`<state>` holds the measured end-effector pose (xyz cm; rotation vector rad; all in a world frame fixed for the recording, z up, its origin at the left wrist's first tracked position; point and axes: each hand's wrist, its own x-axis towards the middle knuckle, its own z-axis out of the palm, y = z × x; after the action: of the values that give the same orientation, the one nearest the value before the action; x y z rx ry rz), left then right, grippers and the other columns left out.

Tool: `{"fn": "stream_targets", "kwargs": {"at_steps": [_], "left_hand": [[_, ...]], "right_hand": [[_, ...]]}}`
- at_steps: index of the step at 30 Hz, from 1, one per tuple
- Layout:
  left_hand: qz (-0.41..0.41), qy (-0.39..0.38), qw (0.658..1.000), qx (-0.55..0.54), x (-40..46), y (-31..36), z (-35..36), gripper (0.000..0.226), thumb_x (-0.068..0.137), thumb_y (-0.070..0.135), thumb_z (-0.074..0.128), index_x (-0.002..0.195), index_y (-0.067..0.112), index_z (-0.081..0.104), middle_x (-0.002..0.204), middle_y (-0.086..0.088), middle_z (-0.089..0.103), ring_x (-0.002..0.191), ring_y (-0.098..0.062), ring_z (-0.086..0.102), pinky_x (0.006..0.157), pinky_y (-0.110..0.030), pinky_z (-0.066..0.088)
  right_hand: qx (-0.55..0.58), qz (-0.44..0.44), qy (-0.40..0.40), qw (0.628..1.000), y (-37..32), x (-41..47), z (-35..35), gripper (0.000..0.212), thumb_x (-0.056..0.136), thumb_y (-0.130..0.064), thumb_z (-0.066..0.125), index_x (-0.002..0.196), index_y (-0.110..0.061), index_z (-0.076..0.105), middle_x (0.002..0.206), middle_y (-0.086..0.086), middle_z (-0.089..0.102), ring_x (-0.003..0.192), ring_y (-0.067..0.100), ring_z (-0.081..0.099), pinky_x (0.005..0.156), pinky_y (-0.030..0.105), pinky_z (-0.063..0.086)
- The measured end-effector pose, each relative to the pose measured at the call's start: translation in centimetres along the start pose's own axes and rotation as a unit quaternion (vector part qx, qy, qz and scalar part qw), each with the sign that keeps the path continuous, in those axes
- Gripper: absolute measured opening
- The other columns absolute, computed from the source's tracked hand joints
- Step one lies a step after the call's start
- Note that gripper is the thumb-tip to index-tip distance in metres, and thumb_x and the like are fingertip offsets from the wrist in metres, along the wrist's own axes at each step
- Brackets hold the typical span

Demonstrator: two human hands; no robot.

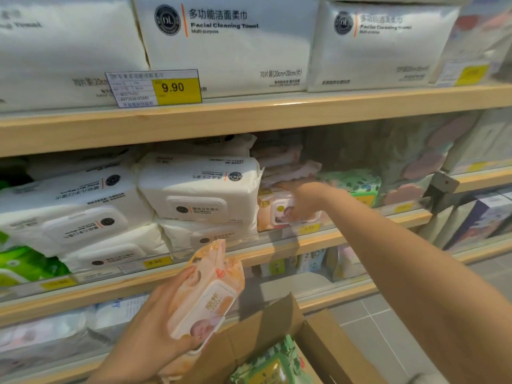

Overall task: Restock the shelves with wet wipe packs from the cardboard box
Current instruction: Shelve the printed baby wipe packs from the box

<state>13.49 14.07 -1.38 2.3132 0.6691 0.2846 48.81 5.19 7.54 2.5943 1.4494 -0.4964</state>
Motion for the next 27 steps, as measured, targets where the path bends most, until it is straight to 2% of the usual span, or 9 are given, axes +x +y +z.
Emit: {"fn": "stream_targets", "kwargs": {"at_steps": [4,7,9,13,16,18,21,24,27], "left_hand": [[-0.003,-0.010,1.000,0.016,0.1,-0.5,0.3,0.101,0.051,0.061,0.074,0.133,0.064,0.015,0.135,0.036,0.027,0.119,0.006,0.039,0.086,-0.022,0.041],[-0.009,-0.010,1.000,0.027,0.1,-0.7,0.7,0.100,0.050,0.064,0.072,0.132,0.066,0.014,0.133,0.036,0.028,0.117,0.005,0.041,0.086,-0.024,0.042],[-0.015,-0.017,0.999,0.033,0.1,-1.0,0.7,0.101,0.050,0.066,0.072,0.132,0.065,0.014,0.134,0.036,0.029,0.115,0.007,0.040,0.086,-0.024,0.041],[-0.009,-0.012,1.000,0.025,0.3,-0.8,0.5,0.101,0.053,0.062,0.076,0.134,0.062,0.016,0.138,0.029,0.033,0.118,0.004,0.041,0.088,-0.027,0.043],[-0.006,-0.008,1.000,0.021,0.3,-0.1,0.6,0.100,0.054,0.063,0.076,0.133,0.065,0.014,0.136,0.032,0.030,0.117,0.004,0.041,0.088,-0.026,0.042],[-0.007,-0.009,1.000,0.019,0.4,0.1,0.7,0.101,0.053,0.063,0.075,0.133,0.065,0.013,0.136,0.033,0.030,0.117,0.004,0.040,0.089,-0.028,0.043],[-0.003,-0.016,1.000,0.018,0.5,0.1,1.1,0.101,0.053,0.066,0.073,0.134,0.064,0.013,0.136,0.032,0.030,0.119,0.003,0.040,0.092,-0.031,0.044],[-0.009,-0.023,1.000,0.017,0.8,0.1,1.5,0.098,0.055,0.067,0.072,0.135,0.062,0.015,0.134,0.033,0.030,0.118,0.006,0.039,0.092,-0.031,0.045],[-0.003,-0.037,0.999,0.030,0.8,0.5,2.0,0.099,0.056,0.064,0.072,0.135,0.063,0.013,0.130,0.037,0.029,0.115,0.005,0.041,0.089,-0.032,0.048]], "right_hand": [[0.015,0.039,-0.047,0.998,-0.2,0.3,-0.8,0.050,0.088,-0.033,0.063,0.130,-0.009,0.049,0.089,0.001,0.059,0.076,0.018,0.054,0.076,0.031,0.040],[0.002,0.058,-0.062,0.996,0.0,0.8,-0.7,0.046,0.088,-0.040,0.062,0.120,-0.008,0.059,0.091,0.000,0.059,0.081,0.020,0.053,0.076,0.031,0.041],[-0.024,0.039,-0.037,0.998,-0.1,0.6,-0.3,0.055,0.089,-0.042,0.060,0.134,-0.013,0.048,0.100,0.003,0.058,0.089,0.024,0.054,0.080,0.031,0.042],[-0.057,-0.059,0.092,0.992,0.6,0.4,1.2,0.077,0.088,-0.040,0.059,0.149,-0.033,0.012,0.145,0.005,0.042,0.125,0.027,0.045,0.092,0.030,0.037],[0.021,-0.041,0.030,0.999,1.1,0.8,1.6,0.081,0.086,-0.043,0.061,0.148,-0.040,0.009,0.129,0.006,0.059,0.110,0.026,0.057,0.083,0.029,0.042],[0.049,-0.031,0.000,0.998,1.5,1.0,1.5,0.080,0.084,-0.043,0.064,0.149,-0.036,0.018,0.122,0.006,0.062,0.108,0.025,0.057,0.089,0.033,0.045],[0.064,-0.027,-0.016,0.997,1.9,1.2,1.4,0.078,0.081,-0.045,0.067,0.147,-0.029,0.028,0.131,0.005,0.056,0.118,0.025,0.051,0.099,0.037,0.041],[0.071,-0.047,-0.022,0.996,1.6,0.9,1.4,0.083,0.086,-0.039,0.063,0.149,-0.039,0.010,0.141,0.006,0.047,0.126,0.028,0.045,0.101,0.037,0.036],[0.039,-0.068,0.051,0.996,1.4,0.1,2.0,0.088,0.084,-0.039,0.064,0.149,-0.040,0.004,0.146,0.005,0.042,0.128,0.026,0.044,0.099,0.034,0.037]]}}
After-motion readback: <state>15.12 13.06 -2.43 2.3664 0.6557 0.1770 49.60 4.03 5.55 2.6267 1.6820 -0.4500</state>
